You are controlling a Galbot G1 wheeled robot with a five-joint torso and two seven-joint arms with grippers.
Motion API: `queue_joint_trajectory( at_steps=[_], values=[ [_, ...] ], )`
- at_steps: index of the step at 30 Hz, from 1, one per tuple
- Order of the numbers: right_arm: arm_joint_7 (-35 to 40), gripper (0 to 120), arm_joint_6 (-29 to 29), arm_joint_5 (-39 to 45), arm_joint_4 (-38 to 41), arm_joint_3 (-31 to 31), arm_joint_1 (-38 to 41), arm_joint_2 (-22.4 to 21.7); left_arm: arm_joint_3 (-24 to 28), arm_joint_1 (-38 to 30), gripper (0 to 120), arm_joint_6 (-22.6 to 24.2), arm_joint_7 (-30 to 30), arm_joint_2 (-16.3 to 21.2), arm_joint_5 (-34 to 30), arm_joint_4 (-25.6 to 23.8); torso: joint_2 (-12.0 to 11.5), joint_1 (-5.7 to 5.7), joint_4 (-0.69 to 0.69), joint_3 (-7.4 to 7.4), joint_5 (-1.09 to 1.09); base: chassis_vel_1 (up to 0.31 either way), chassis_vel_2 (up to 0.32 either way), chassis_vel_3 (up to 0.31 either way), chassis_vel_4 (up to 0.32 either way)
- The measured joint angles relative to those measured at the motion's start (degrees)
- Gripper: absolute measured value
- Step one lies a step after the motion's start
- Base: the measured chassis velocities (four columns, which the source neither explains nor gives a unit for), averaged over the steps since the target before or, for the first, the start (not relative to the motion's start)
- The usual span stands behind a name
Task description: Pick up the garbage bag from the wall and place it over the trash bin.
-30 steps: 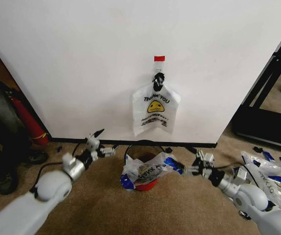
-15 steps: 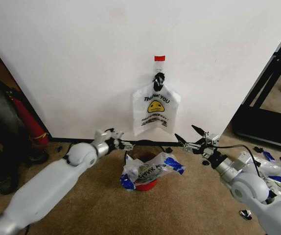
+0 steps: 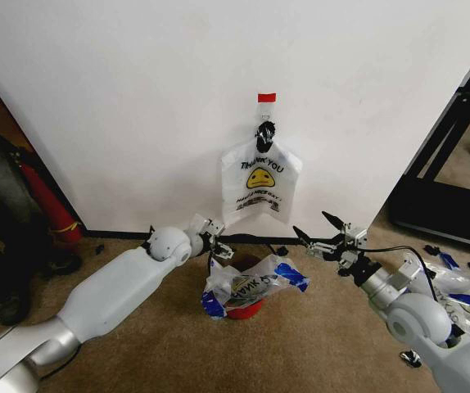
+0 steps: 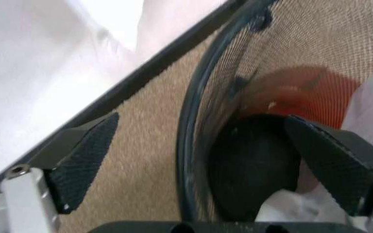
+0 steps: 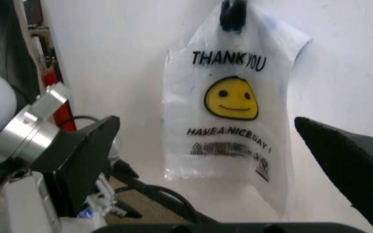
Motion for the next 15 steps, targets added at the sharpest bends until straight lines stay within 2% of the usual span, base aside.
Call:
queue_joint_trajectory(
  at_steps=[6,11,15],
  values=[
    [-0.2,100,0.3,-0.7,0.5,1.4,-1.9,0.0,1.7,-1.4,86,0.2,-0.9,-0.7,0.2,0.7,0.0,0.00,0.00,0.00,-0.01,0.000,0.000,0.000,0.000],
    [-0.3,100,0.6,-1.1,1.2,3.1,-3.9,-0.2,2.9,-1.8,64,0.1,-1.5,-2.2,0.8,3.1,0.0,0.00,-0.02,0.00,-0.02,0.000,0.000,0.000,0.000],
    [-0.4,100,0.8,-1.4,1.4,3.4,-4.6,-0.2,3.3,-1.8,54,0.0,-1.8,-2.5,1.0,3.4,0.0,0.00,-0.01,0.00,-0.01,0.000,0.000,0.000,0.000]
  ],
)
